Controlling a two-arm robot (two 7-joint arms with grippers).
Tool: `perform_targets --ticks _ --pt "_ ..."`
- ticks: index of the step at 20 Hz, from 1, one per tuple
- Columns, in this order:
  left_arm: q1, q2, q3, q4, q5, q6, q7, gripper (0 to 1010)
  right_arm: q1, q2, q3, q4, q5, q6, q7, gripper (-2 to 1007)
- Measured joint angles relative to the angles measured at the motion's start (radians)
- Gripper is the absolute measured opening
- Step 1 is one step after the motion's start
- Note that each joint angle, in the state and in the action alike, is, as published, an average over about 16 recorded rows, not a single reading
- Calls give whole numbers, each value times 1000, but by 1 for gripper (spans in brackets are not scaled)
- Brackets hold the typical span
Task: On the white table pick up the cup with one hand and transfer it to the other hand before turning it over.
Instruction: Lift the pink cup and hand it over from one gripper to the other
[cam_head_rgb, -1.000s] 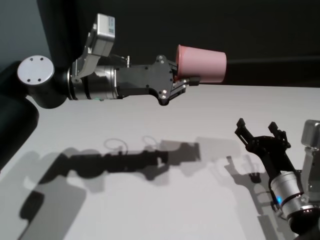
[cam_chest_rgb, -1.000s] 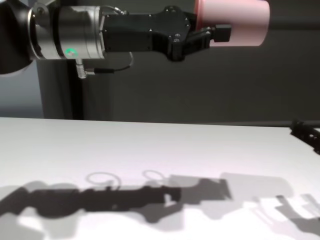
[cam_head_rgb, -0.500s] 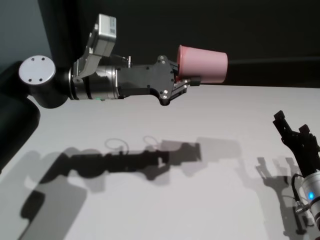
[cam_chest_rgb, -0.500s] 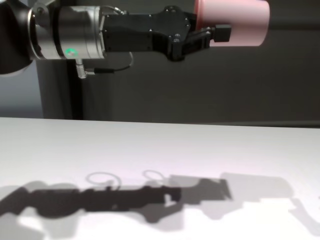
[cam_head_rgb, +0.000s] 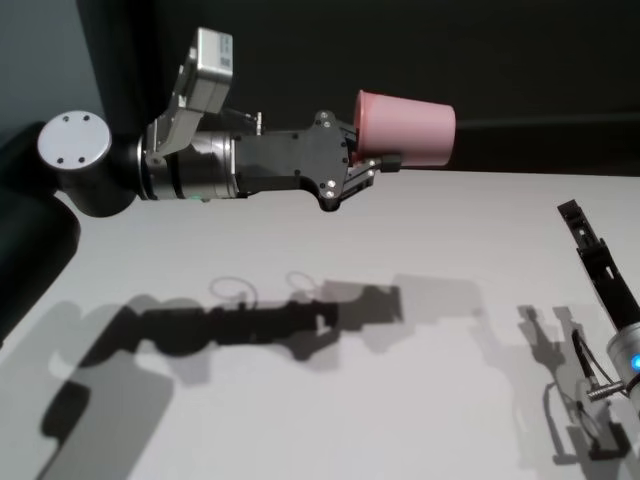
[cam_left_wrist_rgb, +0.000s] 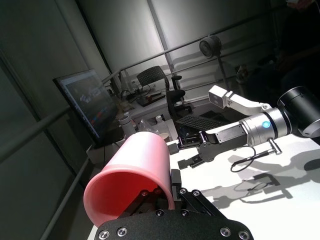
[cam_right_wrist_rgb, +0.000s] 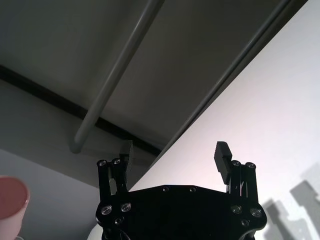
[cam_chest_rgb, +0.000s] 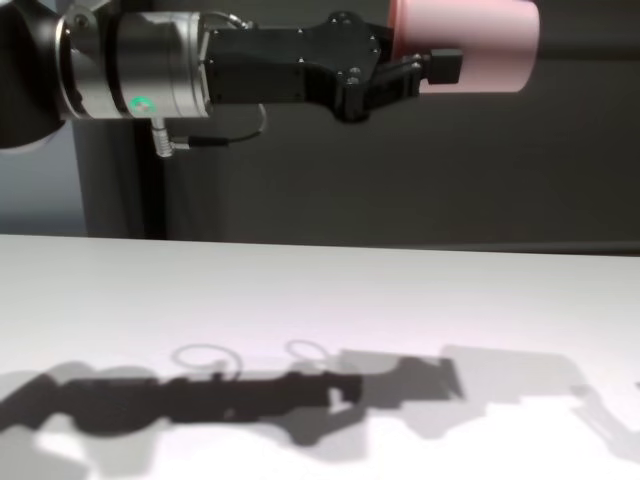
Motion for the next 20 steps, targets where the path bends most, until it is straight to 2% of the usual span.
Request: perform_targets --ticks 5,12,16,20 --pt "0 0 0 0 0 0 0 38 25 -25 35 5 163 91 0 1000" --pt "0 0 0 0 0 0 0 38 52 -49 72 16 359 192 17 1001" --pt "0 0 0 0 0 0 0 38 65 -54 83 21 443 234 30 1001" --pt "0 0 0 0 0 0 0 38 77 -49 85 26 502 268 41 1001"
